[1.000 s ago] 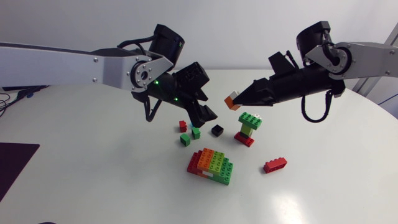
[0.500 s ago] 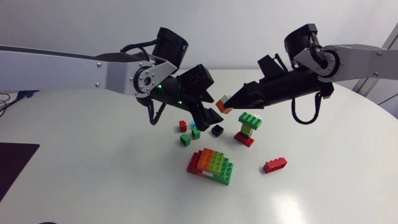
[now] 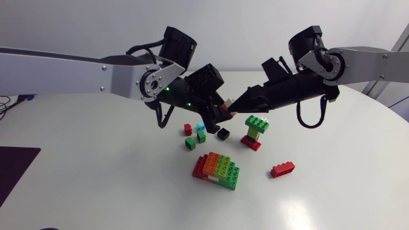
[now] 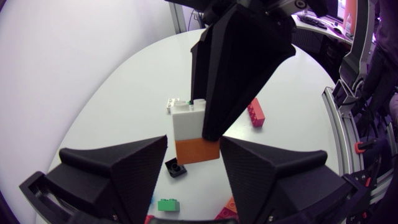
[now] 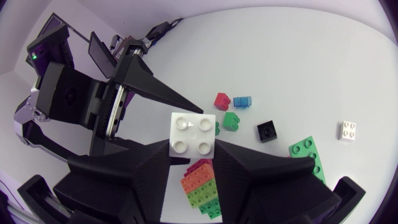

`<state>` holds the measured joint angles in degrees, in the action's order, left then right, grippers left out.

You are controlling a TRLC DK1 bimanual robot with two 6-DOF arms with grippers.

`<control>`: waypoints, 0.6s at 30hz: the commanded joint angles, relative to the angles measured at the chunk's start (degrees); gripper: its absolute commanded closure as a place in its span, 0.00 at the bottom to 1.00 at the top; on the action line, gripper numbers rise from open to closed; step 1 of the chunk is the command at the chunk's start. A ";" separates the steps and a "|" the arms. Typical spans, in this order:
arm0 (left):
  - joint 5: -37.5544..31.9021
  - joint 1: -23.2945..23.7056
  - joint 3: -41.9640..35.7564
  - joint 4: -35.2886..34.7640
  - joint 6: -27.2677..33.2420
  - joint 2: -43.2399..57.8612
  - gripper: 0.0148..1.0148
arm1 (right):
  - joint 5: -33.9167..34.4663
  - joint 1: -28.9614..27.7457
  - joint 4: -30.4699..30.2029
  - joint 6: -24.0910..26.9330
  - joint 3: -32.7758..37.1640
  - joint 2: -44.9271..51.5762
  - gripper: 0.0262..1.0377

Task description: Disassemble duplo

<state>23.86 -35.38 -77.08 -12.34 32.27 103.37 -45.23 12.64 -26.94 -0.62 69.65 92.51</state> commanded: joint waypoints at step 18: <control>0.58 -1.36 3.43 1.09 1.74 -1.77 0.67 | -1.00 -1.04 -0.66 -1.40 1.19 -1.10 0.76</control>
<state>23.20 -36.07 -75.81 -10.46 32.36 103.22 -45.25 11.99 -27.94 -3.86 69.65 92.47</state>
